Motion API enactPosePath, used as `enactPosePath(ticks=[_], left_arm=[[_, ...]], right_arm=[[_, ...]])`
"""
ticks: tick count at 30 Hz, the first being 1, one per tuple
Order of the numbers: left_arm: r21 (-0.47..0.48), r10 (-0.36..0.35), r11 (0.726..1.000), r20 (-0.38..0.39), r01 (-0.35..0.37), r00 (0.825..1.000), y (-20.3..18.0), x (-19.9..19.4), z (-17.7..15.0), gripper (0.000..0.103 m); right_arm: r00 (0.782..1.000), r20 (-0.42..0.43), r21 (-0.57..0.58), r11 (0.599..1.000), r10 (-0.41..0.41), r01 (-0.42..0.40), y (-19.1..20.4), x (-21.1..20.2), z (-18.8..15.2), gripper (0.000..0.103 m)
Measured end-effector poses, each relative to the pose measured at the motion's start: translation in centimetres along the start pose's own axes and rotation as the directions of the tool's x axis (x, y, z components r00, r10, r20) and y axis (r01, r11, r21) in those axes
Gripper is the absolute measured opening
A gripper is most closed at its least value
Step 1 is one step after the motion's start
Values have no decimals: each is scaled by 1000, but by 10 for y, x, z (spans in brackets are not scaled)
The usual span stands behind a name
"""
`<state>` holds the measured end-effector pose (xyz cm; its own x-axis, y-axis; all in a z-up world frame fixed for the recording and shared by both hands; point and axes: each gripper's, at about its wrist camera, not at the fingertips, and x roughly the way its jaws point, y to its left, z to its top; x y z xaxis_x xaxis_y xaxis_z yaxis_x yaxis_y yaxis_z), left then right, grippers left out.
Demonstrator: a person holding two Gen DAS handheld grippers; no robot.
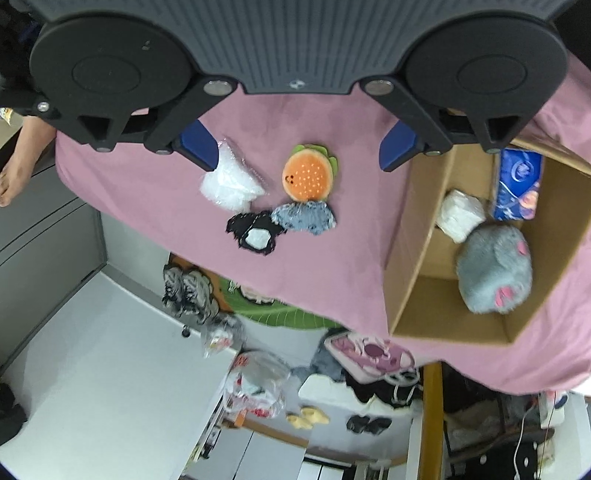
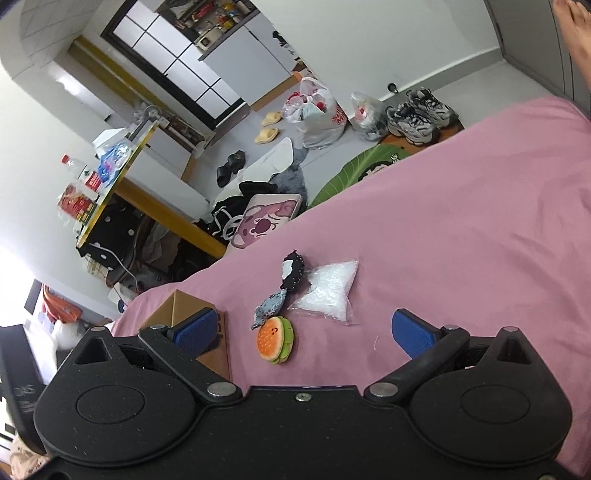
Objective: Organize soft objects
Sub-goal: 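Raise both open grippers away from the box toward the burger plush, then close the left gripper on the burger plush while right gripper approaches the plastic bag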
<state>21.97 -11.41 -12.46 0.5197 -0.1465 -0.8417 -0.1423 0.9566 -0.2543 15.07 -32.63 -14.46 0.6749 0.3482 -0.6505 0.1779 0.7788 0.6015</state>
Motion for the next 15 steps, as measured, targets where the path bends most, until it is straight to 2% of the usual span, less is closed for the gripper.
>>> enactPosePath(ticks=[4, 7, 15], left_arm=[[-24, 8, 1000, -28, -9, 1000, 3, 22, 1, 87], [-36, 17, 999, -44, -19, 999, 4, 38, 2, 86], [-43, 32, 998, -81, -35, 996, 4, 74, 7, 85]], right_arm=[[1000, -6, 34, 999, -4, 4, -6, 11, 1, 99], [999, -18, 25, 999, -30, 30, -9, 19, 0, 99], [998, -45, 74, 997, -32, 35, -17, 37, -2, 96]])
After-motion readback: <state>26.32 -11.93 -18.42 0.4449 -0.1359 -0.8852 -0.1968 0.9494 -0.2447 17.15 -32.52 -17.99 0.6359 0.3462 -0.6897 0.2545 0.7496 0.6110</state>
